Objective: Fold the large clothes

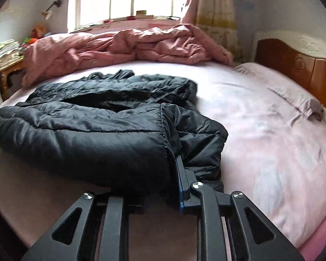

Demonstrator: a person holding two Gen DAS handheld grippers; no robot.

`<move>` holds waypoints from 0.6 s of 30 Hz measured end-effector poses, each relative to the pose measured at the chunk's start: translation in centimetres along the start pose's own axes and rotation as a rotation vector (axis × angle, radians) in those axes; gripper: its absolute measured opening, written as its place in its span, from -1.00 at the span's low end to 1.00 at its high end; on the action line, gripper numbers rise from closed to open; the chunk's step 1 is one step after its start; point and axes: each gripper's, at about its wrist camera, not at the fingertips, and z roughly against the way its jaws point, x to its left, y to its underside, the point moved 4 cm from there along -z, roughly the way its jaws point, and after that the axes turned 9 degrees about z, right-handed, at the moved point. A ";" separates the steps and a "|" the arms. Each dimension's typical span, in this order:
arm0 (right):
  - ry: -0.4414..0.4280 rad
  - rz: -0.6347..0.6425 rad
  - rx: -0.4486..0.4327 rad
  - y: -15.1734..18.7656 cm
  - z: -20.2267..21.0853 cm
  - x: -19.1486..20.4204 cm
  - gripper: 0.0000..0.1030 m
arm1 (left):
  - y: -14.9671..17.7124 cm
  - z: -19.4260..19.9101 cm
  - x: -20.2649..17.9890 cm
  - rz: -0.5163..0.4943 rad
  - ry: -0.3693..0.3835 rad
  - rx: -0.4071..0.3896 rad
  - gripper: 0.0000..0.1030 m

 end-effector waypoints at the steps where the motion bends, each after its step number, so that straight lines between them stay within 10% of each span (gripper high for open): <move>1: -0.003 0.022 0.002 0.4 0.7 0.4 -0.56 | 0.2 0.4 0.3 -0.001 0.012 0.009 -0.51; 11: 0.207 0.087 -0.129 -6.5 2.3 -1.1 0.53 | -7.0 -0.1 2.6 0.076 -0.033 -0.160 0.35; 18: 0.389 0.055 -0.182 -15.1 -6.0 -3.5 0.59 | -14.0 -8.7 4.0 0.069 -0.121 -0.244 0.94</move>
